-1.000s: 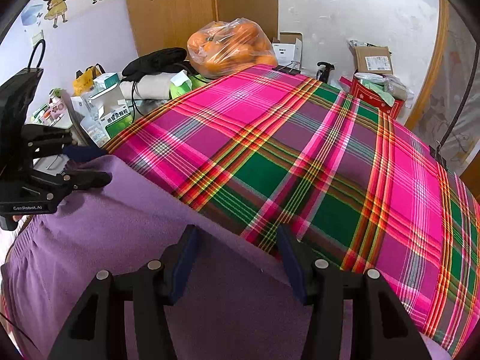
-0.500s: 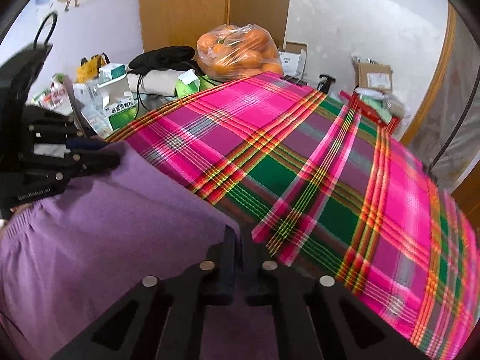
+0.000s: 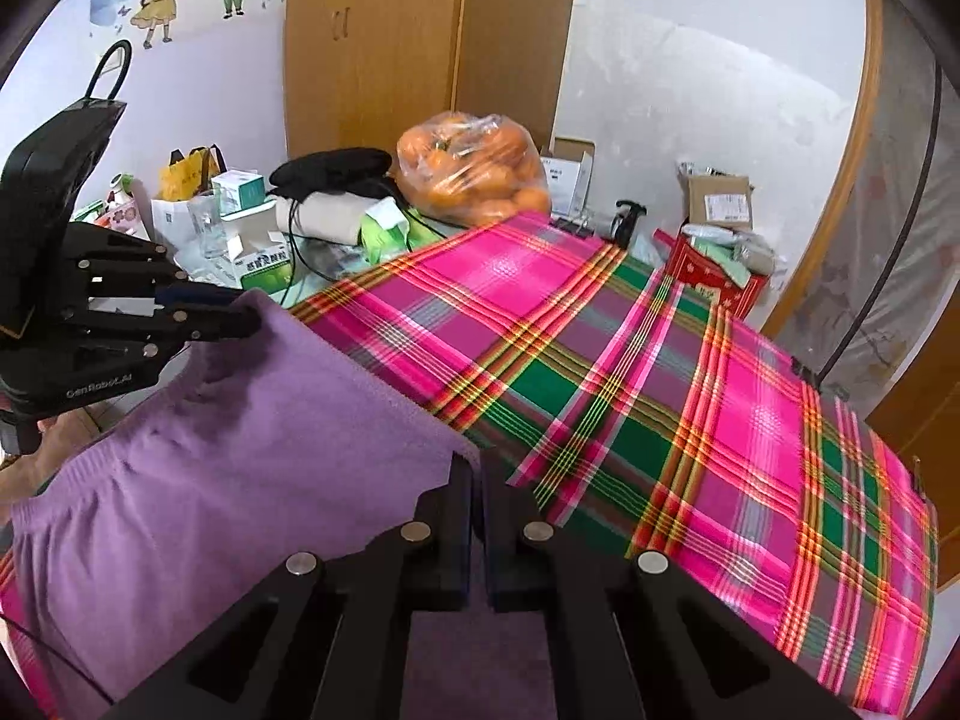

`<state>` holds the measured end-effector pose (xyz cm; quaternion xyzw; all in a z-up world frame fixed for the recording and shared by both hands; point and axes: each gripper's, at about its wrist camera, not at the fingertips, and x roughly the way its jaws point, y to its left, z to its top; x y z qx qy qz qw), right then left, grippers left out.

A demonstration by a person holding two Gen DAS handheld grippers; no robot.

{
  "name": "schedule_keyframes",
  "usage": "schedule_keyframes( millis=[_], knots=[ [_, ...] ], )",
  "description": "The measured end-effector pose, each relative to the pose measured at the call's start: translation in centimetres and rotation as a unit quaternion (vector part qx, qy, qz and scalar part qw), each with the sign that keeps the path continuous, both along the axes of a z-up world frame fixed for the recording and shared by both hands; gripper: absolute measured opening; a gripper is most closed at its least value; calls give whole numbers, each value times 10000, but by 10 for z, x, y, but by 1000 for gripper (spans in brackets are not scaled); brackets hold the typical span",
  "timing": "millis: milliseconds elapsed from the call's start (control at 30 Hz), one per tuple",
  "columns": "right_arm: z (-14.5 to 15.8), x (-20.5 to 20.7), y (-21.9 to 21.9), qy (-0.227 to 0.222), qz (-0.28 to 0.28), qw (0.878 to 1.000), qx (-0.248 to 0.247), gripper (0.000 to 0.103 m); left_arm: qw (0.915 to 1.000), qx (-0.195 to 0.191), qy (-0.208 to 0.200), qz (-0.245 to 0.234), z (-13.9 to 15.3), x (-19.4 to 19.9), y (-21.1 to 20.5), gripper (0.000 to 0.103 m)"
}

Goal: Fold clothes
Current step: 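Grasp the towel edge with the right gripper while the left gripper grasps its corner, then lift the towel with both grippers and carry it across the bed, folding it over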

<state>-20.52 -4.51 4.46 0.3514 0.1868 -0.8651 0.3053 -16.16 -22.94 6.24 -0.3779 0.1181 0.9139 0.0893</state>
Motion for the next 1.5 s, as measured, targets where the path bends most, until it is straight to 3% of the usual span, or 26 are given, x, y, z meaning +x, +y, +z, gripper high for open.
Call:
schedule_keyframes(
  millis=[200,633,800,900,1133,1233,1400,1500],
  knots=[
    [17,39,1,301,145,9994,-14,3,9996,108,227,93,12,23,-1,8],
    [31,101,15,379,136,9987,-313,3,9982,262,422,335,26,81,-3,6],
    [22,125,18,508,140,9982,-277,3,9950,775,270,568,22,98,-7,6],
    [11,138,20,486,142,9984,-264,3,9862,1435,105,815,20,106,-17,6],
    [-8,163,25,621,91,9978,-214,3,9550,2729,-295,1121,13,127,-21,37],
    [-16,169,26,585,53,9981,-210,3,9368,3234,-406,1272,9,130,-22,50],
    [-25,176,27,533,39,9983,-218,3,8963,4026,-783,1688,-5,129,-28,56],
    [-26,177,32,502,4,9983,-301,3,8854,4048,-912,2096,-13,126,-32,59]
  ],
)
